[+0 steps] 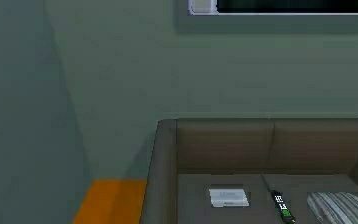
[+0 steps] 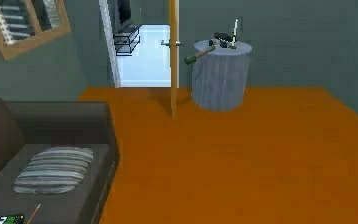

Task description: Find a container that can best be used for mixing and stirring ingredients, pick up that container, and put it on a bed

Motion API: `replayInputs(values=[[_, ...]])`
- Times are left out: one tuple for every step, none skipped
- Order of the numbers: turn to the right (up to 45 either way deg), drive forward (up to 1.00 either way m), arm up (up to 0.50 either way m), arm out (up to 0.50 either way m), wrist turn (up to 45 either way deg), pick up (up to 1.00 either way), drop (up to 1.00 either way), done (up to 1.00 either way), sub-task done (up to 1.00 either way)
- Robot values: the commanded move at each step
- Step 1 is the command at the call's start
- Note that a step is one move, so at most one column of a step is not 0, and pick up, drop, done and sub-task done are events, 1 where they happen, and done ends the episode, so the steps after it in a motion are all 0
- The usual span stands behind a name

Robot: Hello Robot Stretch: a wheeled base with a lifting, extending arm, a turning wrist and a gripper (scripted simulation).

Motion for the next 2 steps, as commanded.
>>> replayInputs(values=[[45.0,0.0,0.0,0.0,0.0,0.0,0.0,0.0,0.0],[45.0,0.0,0.0,0.0,0.0,0.0,0.0,0.0,0.0]])
